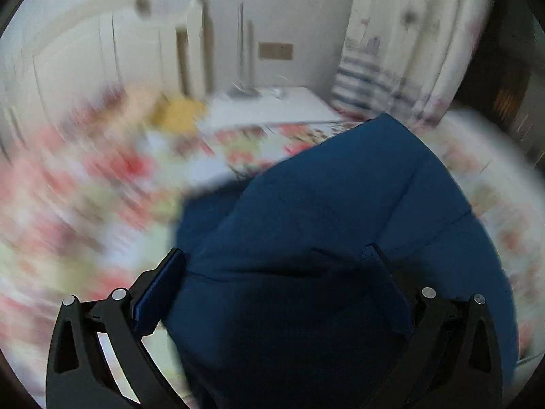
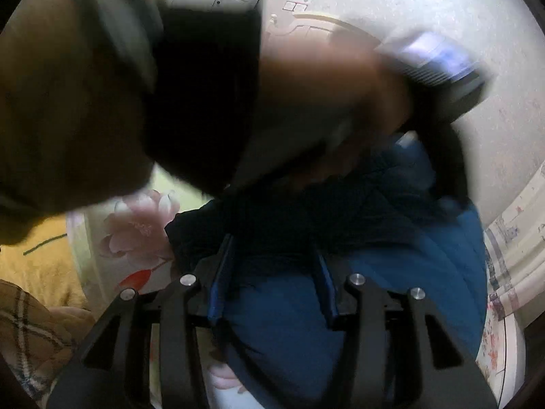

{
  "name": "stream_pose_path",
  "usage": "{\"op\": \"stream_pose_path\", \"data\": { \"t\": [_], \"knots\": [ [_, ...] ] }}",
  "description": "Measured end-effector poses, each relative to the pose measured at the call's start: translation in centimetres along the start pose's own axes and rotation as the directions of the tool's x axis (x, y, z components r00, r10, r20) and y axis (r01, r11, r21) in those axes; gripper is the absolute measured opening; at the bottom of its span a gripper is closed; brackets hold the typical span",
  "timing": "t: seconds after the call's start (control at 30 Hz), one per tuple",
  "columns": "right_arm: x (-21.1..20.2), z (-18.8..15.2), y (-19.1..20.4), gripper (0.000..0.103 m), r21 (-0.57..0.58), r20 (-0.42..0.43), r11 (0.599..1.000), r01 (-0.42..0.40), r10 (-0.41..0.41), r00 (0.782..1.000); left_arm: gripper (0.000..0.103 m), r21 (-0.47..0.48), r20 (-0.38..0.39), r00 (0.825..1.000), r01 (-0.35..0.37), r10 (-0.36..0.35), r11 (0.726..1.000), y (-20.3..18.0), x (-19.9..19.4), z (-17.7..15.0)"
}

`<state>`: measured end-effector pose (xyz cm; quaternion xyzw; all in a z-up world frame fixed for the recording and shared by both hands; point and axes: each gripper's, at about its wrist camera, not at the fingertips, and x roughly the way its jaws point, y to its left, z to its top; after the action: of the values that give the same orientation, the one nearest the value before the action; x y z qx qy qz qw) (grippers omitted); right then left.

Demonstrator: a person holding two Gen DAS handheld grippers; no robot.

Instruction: Fold large clothes

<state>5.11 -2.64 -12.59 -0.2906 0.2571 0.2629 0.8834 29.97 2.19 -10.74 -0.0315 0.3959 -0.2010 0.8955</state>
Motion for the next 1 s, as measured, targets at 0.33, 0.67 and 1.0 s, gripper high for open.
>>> {"op": "stream_pose_path", "data": {
  "t": [0.33,0.67,1.0],
  "knots": [
    [-3.7,0.2,-3.7,0.041,0.069,0.061,0.976,-0.205,0.201,0.978,0.099,-0.155,0.04,0.999,0.042,-0.036,0.987,3.5,0.4,-2.2],
    [-1.5,-2.2,-26.7,0.025,0.551,0.064,0.834,-0.032,-0.004,0.998,0.099,-0.171,0.053,0.998,0.034,-0.025,0.985,4.1,0.0,-2.2],
    [18.3,-0.4,-31.5,0.029,0.553,-0.269,0.833,0.023,0.152,0.951,0.099,-0.237,0.04,0.998,0.048,-0.04,0.97,5.7,0.9,-2.2]
  ]
}}
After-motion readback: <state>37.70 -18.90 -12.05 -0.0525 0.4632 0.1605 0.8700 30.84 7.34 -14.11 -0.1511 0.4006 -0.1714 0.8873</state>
